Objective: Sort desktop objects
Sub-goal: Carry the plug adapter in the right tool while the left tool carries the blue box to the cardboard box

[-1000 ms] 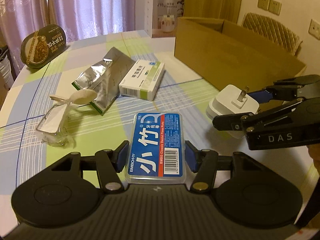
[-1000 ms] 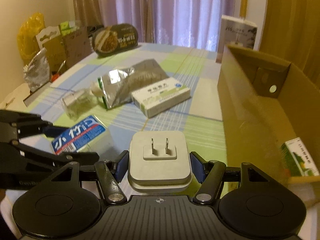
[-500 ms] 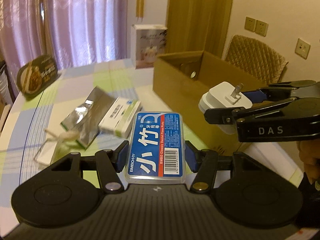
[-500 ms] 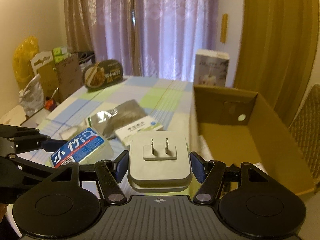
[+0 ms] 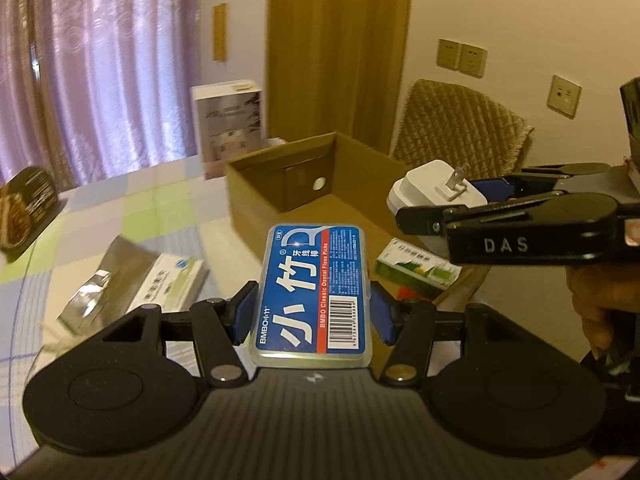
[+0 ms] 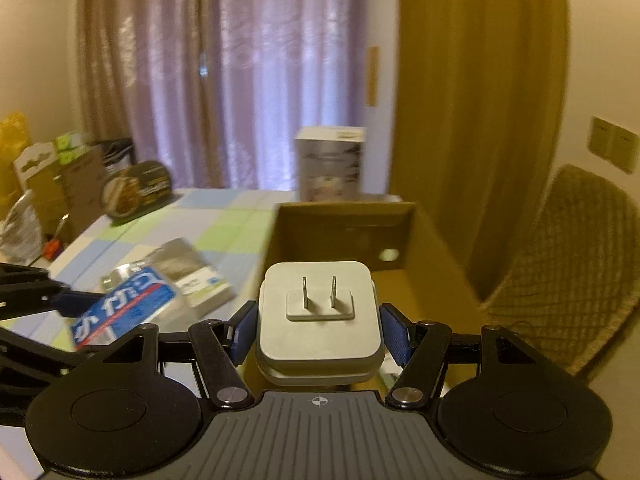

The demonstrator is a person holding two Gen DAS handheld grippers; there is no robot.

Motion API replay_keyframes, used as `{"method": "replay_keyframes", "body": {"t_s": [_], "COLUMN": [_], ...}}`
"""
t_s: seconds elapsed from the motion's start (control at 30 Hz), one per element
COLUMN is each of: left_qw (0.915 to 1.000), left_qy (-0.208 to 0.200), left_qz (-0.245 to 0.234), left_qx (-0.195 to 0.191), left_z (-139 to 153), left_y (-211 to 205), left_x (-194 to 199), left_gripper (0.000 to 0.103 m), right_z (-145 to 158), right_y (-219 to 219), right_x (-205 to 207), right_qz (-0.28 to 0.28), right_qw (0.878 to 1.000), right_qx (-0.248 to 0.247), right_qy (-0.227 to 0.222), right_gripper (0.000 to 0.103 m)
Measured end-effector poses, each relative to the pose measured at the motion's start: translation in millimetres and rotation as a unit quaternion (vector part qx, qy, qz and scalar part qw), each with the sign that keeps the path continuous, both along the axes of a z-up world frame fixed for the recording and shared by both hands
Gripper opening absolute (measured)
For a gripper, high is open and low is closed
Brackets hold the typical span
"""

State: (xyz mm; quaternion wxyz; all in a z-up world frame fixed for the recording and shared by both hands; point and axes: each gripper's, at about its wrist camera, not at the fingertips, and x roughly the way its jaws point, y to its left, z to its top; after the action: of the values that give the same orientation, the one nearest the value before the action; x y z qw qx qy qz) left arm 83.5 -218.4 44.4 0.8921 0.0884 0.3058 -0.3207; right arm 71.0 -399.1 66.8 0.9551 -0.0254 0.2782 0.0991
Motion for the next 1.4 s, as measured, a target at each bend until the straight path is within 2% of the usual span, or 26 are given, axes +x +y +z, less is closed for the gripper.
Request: {"method": "replay_keyframes", "body": {"t_s": [0.27, 0.6, 1.4], "left_qw": [0.9997, 0.9992, 0.9982], "left_qy": [0.007, 0.025, 0.054], "left_qz": [-0.022, -0.031, -0.024], "left_qx": [0.001, 0.008, 0.004], "left_z": [-3.5, -18.8, -39.6], "left_y": [-49.4, -88.3, -102.1], "left_x": [17.7, 40.9, 57.7], "left_gripper": [0.053, 0.053, 0.051], "right_z": [-7.8, -27.2, -43.0], "right_y": [-49.5, -70.8, -78.4], "right_x": [15.3, 26.4, 36.3], "right_qz": [-0.039, -0.049, -0.051], "right_qw": [0.999, 0.998, 0.998], "right_qx": [0.000, 0.014, 0.018], "right_qy": [0.004, 0.021, 0.034], "right_gripper": [0.062, 0.062, 0.062]}}
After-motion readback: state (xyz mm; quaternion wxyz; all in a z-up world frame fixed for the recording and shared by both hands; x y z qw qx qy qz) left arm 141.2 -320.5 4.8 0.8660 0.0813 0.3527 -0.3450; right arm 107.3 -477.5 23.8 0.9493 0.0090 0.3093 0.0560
